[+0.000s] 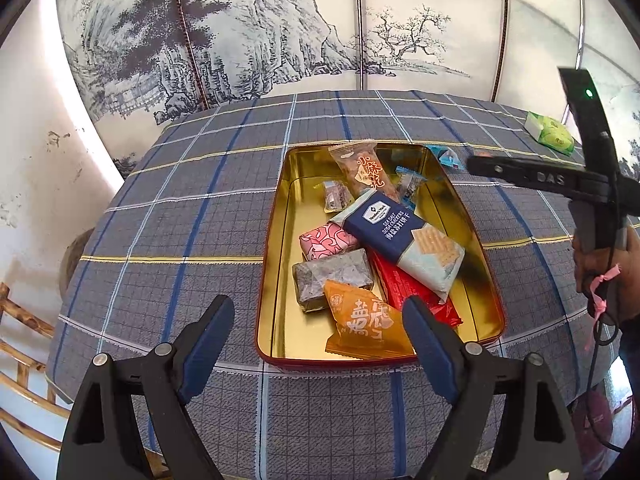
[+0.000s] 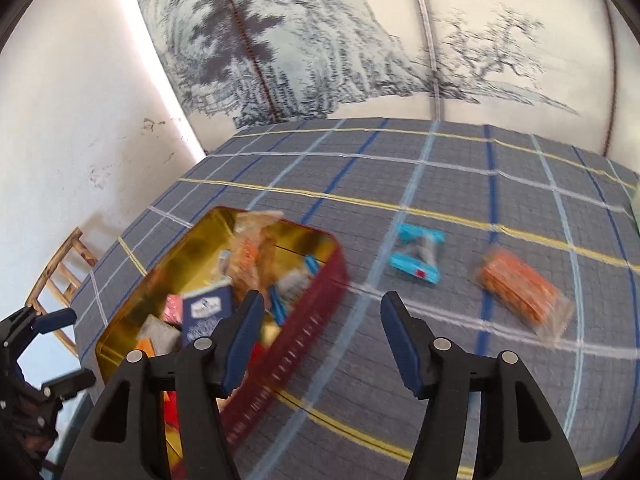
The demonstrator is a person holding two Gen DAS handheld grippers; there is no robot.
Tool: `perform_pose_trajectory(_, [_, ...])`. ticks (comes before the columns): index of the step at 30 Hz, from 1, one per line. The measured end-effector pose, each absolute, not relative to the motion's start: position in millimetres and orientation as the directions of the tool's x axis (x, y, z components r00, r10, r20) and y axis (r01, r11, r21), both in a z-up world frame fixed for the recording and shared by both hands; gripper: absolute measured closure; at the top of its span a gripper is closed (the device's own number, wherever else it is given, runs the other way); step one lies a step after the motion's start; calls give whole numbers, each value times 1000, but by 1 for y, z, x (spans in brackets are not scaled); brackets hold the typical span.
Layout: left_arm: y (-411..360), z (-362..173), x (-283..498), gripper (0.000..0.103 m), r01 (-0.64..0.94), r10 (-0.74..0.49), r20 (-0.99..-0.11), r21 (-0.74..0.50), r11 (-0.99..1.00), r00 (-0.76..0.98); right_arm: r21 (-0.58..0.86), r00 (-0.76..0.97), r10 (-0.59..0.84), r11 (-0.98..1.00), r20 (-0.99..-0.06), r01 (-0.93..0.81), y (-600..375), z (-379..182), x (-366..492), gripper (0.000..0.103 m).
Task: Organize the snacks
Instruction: 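Lower the blue-clipped bag into the tin and open the right gripper, then reach the left gripper to the small blue packet and grasp it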
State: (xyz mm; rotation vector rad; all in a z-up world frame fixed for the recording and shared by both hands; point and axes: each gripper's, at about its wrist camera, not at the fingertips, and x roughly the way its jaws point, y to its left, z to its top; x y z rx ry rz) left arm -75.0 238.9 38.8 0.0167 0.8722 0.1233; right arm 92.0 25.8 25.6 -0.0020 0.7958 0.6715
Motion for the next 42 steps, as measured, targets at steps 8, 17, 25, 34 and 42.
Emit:
perform_pose_trajectory(8, [223,46,-74,19,-72,124,-754,101,992,645,187,588,398,903,-704,-388,-72,2,89,30])
perform_pose_trajectory(17, [179,62,-56,18,49,60,-758,121,991,650,53,641,169,979,-748,-196,-159,-9,96,17])
perform_pose_trajectory(25, [134,84,17,18,196,-151,-798,-43,980,583,40,643,114,991,-758,-128,-201,-24,101,14])
perform_pose_trajectory(34, [81,65,155,22,225,-190,-858,-90,970,478,106,643,173,984,-746,-142,-209,-24,105,9])
perform_pose_trajectory(42, [80,2,227,51,139,-101,-941,-58,989,322,195,642,239,971,-728,-141,-222,-26,103,8])
